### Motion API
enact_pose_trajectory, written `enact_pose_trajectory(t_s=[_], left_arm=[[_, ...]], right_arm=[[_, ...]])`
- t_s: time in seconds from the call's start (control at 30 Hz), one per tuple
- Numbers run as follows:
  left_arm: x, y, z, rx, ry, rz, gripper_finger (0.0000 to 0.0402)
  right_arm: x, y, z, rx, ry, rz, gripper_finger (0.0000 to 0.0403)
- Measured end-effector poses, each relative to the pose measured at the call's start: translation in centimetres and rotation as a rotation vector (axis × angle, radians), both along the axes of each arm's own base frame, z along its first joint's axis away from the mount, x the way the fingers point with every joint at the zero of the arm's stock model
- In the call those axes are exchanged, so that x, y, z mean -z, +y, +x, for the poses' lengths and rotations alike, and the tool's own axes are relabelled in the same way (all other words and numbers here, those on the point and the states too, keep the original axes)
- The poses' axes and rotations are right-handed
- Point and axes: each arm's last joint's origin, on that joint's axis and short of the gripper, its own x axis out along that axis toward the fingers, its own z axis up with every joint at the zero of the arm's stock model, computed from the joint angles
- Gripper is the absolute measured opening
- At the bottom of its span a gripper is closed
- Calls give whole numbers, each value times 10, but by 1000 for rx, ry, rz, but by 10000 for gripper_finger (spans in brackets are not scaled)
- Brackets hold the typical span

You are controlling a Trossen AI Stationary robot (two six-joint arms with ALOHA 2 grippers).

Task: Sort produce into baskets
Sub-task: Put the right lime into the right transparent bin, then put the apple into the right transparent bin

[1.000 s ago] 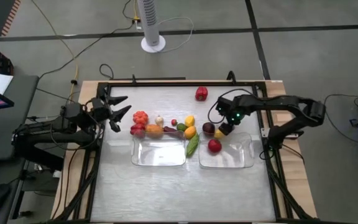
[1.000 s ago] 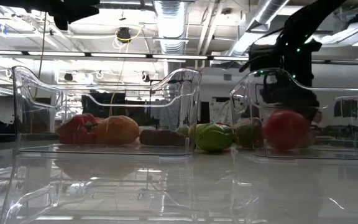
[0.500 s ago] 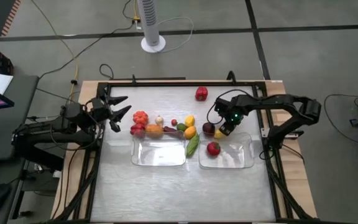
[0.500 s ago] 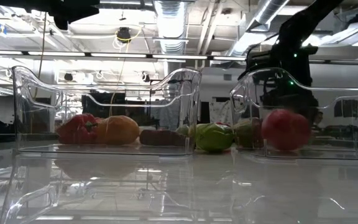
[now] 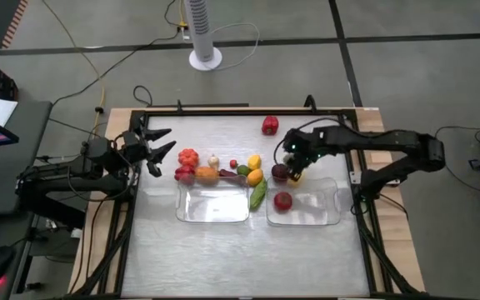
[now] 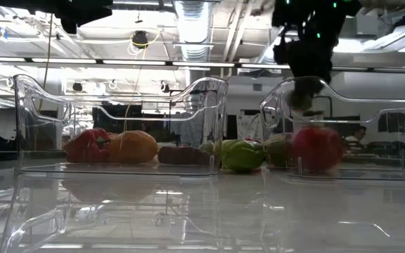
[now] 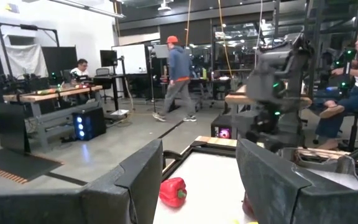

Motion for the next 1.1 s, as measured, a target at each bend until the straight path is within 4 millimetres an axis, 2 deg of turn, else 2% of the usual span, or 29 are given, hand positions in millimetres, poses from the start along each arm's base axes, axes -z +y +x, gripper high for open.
enact_pose_trajectory(t_s=[0.13, 0.33, 0.6, 0.9, 1.1], left_arm=[[0, 0, 0, 1, -2, -6, 192], [0, 0, 0, 1, -3, -7, 192], [0, 0, 0, 1, -3, -7, 192], [0, 0, 0, 4, -5, -15, 192], [1, 0, 0, 4, 0, -15, 192]], right_arm=[[-9, 20, 14, -70, -61, 0, 227], [-14, 54, 29, -174, -64, 80, 229], [-13, 91, 30, -227, -4, 144, 238], [-13, 91, 29, -183, 9, 159, 292], [-9, 74, 19, -132, 126, 109, 303]])
